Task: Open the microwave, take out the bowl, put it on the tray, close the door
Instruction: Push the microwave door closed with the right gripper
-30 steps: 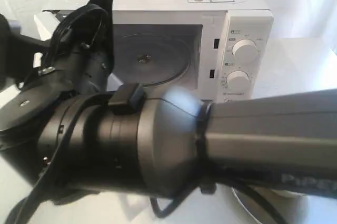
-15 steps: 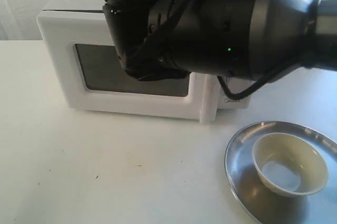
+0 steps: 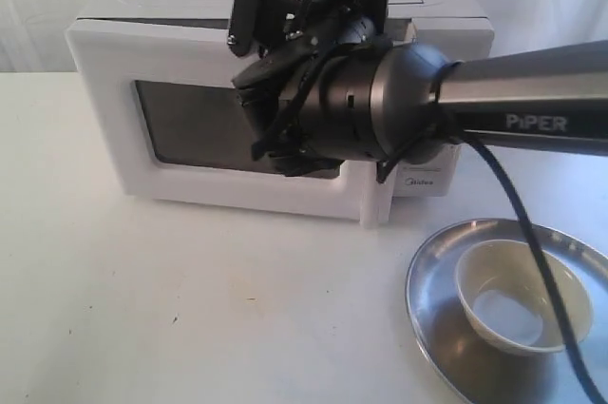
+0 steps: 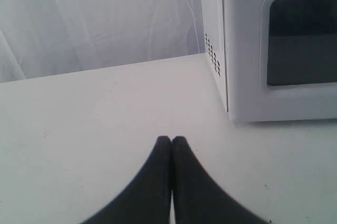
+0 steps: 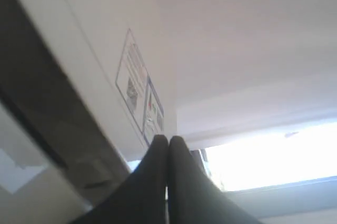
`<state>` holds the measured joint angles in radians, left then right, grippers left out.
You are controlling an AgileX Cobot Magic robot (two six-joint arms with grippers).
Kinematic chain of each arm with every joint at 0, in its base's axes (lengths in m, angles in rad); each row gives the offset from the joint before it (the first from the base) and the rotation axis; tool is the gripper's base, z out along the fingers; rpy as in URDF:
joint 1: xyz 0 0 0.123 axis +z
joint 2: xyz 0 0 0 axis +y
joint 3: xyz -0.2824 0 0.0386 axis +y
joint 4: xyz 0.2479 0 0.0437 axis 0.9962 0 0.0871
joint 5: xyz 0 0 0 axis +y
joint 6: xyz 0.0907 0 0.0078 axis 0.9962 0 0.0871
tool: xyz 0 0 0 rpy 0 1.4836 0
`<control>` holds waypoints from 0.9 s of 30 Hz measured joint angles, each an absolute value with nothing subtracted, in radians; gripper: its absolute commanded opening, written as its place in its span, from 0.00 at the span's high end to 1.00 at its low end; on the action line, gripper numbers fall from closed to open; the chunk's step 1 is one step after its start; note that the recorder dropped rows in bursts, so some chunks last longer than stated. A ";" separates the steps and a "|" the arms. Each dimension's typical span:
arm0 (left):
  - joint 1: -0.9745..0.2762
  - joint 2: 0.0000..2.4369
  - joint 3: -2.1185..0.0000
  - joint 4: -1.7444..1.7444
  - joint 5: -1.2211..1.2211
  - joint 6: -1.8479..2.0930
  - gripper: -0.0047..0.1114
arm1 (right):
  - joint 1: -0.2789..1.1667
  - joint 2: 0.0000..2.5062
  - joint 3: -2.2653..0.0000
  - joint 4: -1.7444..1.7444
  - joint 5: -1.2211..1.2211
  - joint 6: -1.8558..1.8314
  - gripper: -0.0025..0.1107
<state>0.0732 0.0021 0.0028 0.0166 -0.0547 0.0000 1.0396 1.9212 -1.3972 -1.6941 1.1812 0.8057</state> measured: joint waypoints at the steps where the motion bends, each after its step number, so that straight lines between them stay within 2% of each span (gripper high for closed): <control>1: 0.073 0.002 0.003 0.017 -0.055 0.000 0.96 | 1.025 1.935 -1.399 -1.712 1.188 0.813 0.98; 10: 0.073 0.002 0.003 0.017 -0.055 0.000 0.96 | 0.942 1.956 -1.449 -1.730 1.084 0.829 0.98; 19: 0.073 0.002 0.003 0.017 -0.055 0.000 0.96 | 0.901 1.907 -1.485 -1.579 0.938 0.823 0.98; 22: 0.073 0.002 0.003 0.017 -0.055 0.000 0.96 | 0.918 1.837 -1.455 -1.468 0.772 0.833 0.98; 27: 0.073 0.002 0.003 0.017 -0.055 0.000 0.96 | 1.032 1.582 -1.314 -1.344 0.313 0.859 0.98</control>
